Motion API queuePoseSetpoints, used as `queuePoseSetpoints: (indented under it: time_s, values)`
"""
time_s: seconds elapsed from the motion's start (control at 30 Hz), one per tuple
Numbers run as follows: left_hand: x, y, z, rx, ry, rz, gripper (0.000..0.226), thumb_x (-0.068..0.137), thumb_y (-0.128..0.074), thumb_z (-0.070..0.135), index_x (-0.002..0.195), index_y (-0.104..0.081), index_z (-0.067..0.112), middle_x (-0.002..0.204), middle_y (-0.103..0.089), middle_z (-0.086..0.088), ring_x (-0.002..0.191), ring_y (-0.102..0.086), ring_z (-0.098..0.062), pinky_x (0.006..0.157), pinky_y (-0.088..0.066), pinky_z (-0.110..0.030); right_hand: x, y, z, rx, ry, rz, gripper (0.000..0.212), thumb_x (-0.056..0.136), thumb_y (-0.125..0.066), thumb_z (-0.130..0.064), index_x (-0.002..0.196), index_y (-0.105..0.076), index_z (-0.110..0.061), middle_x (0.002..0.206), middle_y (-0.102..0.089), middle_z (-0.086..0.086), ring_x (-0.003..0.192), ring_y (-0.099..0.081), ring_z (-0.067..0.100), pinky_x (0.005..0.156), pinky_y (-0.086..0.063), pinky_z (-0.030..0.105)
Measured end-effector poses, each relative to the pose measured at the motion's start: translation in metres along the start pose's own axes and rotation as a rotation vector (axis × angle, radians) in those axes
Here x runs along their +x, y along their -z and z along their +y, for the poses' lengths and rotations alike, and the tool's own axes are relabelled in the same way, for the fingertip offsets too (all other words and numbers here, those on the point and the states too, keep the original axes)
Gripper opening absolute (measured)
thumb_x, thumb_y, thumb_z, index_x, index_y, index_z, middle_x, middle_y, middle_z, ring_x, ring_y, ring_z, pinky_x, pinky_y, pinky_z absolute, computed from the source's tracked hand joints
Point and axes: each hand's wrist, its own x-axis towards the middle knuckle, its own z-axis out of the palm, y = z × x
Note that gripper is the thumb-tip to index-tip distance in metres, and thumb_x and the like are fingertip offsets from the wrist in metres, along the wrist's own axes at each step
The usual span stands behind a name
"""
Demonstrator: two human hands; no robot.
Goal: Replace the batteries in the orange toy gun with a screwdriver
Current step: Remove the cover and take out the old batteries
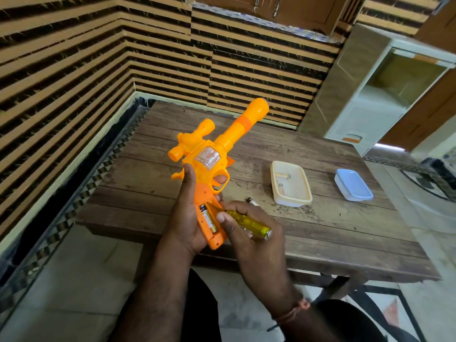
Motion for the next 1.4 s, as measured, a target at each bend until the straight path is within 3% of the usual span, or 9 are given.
queuePoseSetpoints:
  time_s: [0.07,0.13,0.2,0.27,0.8,0.93,1.03,1.2,1.4]
  values:
    - [-0.001,0.0,-0.001,-0.008,0.026,-0.007,0.075,0.081,-0.037,0.077,0.106,-0.061,0.011,0.062,-0.051,-0.005,0.052,-0.06,-0.018,0.056,-0.053,-0.031,-0.004,-0.005,0.001,0.047,-0.032,0.032,0.011,0.085,-0.075,-0.023,0.095,-0.075,-0.019,0.093,-0.074,-0.001,0.09,-0.07,0.021,0.079,-0.055,0.049]
    - [0.0,0.0,0.002,-0.007,0.06,-0.004,0.08,0.078,-0.045,0.078,0.113,-0.061,0.008,0.069,-0.056,-0.015,0.077,-0.068,-0.038,0.069,-0.058,-0.042,-0.003,-0.006,-0.002,0.104,-0.062,0.055,0.007,0.086,-0.073,-0.017,0.091,-0.075,-0.012,0.088,-0.075,0.002,0.087,-0.071,0.021,0.077,-0.057,0.044]
    - [-0.001,-0.003,0.004,-0.019,0.113,-0.021,0.095,0.072,-0.057,0.084,0.132,-0.055,0.009,0.104,-0.051,-0.035,0.122,-0.042,-0.065,0.1,-0.039,-0.069,0.001,-0.005,-0.005,0.138,-0.091,0.074,0.01,0.086,-0.071,-0.017,0.088,-0.074,-0.008,0.084,-0.075,0.005,0.083,-0.071,0.02,0.073,-0.058,0.038]
    - [-0.007,-0.007,-0.001,-0.08,0.215,-0.028,0.103,0.067,-0.061,0.086,0.14,-0.048,0.014,0.13,-0.037,-0.04,0.134,-0.02,-0.067,0.105,-0.019,-0.079,0.006,-0.004,-0.007,0.166,-0.105,0.073,0.013,0.084,-0.07,-0.019,0.086,-0.073,-0.007,0.078,-0.074,0.004,0.074,-0.07,0.014,0.065,-0.057,0.028]
    - [0.001,0.0,0.002,-0.053,0.096,-0.035,0.103,0.065,-0.062,0.087,0.135,-0.052,0.012,0.139,-0.018,-0.052,0.134,-0.023,-0.066,0.108,-0.017,-0.076,0.01,0.003,-0.001,0.048,-0.018,-0.046,0.012,0.084,-0.072,-0.018,0.091,-0.074,-0.008,0.087,-0.074,-0.001,0.085,-0.07,0.012,0.072,-0.052,0.02]
    - [0.0,-0.001,0.001,0.001,0.057,-0.126,0.087,0.083,-0.038,0.079,0.134,-0.05,0.01,0.133,-0.05,-0.04,0.121,-0.054,-0.051,0.106,-0.039,-0.063,0.023,0.005,-0.003,0.059,-0.077,-0.081,0.013,0.089,-0.068,-0.018,0.085,-0.072,-0.006,0.077,-0.073,0.007,0.072,-0.07,0.022,0.063,-0.057,0.036]
    - [-0.001,-0.004,-0.002,-0.002,0.004,-0.127,0.082,0.087,-0.037,0.074,0.135,-0.055,0.01,0.139,-0.052,-0.03,0.13,-0.047,-0.048,0.113,-0.031,-0.062,0.041,0.009,-0.007,-0.021,-0.12,-0.159,0.037,0.095,-0.061,-0.03,0.073,-0.065,0.0,0.067,-0.067,0.017,0.063,-0.063,0.035,0.06,-0.052,0.05]
    - [-0.001,-0.005,0.001,-0.047,-0.049,-0.128,0.075,0.094,-0.03,0.07,0.143,-0.05,0.016,0.14,-0.055,-0.02,0.132,-0.05,-0.038,0.115,-0.03,-0.057,0.064,0.008,-0.018,-0.12,-0.167,-0.292,0.048,0.098,-0.054,-0.036,0.065,-0.061,-0.002,0.057,-0.063,0.013,0.047,-0.054,0.014,0.052,-0.044,0.031]
    - [-0.003,-0.01,0.001,-0.059,0.029,-0.081,0.071,0.096,-0.026,0.067,0.145,-0.048,0.02,0.145,-0.051,-0.018,0.139,-0.041,-0.039,0.116,-0.023,-0.055,0.076,-0.003,-0.025,-0.115,-0.178,-0.247,0.048,0.101,-0.049,-0.033,0.061,-0.053,-0.005,0.048,-0.053,0.008,0.04,-0.051,0.016,0.044,-0.04,0.029]
